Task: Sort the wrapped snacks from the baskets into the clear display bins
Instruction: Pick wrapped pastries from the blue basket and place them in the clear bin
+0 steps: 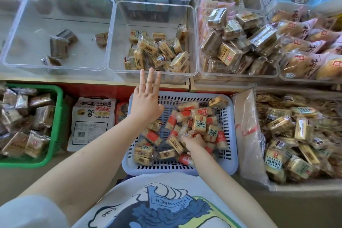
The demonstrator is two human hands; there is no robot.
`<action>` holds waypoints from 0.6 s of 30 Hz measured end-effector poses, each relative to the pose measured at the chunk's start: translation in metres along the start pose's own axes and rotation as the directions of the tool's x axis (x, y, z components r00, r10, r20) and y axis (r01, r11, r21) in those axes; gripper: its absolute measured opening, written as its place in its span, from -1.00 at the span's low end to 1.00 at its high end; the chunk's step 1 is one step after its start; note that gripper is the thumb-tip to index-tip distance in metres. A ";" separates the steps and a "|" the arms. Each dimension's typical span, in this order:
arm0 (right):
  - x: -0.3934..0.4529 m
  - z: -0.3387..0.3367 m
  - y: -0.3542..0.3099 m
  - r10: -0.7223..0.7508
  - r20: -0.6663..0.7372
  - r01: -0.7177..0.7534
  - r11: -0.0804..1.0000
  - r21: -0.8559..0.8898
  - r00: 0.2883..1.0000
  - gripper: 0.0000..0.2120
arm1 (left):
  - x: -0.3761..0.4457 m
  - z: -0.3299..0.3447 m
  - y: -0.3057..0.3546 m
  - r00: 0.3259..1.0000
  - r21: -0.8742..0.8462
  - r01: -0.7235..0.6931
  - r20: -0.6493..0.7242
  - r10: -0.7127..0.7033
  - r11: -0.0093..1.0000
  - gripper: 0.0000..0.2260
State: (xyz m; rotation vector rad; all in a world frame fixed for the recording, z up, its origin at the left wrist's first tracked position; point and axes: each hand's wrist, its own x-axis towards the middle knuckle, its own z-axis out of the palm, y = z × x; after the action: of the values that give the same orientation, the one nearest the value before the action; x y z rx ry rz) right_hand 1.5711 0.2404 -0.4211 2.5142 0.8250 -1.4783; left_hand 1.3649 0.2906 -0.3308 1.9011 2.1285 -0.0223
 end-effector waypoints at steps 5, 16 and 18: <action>-0.005 -0.012 0.002 0.017 0.203 -0.087 0.935 0.344 0.979 -0.74 | 0.000 0.001 -0.001 1.000 -0.015 -0.005 -0.006 0.005 1.000 -0.05; -0.015 -0.007 -0.009 0.040 0.247 -0.156 0.870 0.468 0.968 -0.65 | -0.001 -0.004 -0.002 1.000 0.008 -0.014 0.004 0.014 1.000 -0.05; -0.026 -0.018 -0.016 -0.001 0.320 -0.193 0.797 0.573 0.947 -0.67 | -0.001 -0.004 -0.002 1.000 0.012 -0.015 0.005 0.015 1.000 -0.06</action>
State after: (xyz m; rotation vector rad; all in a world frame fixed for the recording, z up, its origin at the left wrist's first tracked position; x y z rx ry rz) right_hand 1.5672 0.2497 -0.3873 2.5305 0.1729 -2.3039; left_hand 1.3626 0.2899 -0.3266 1.9213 2.1157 -0.0360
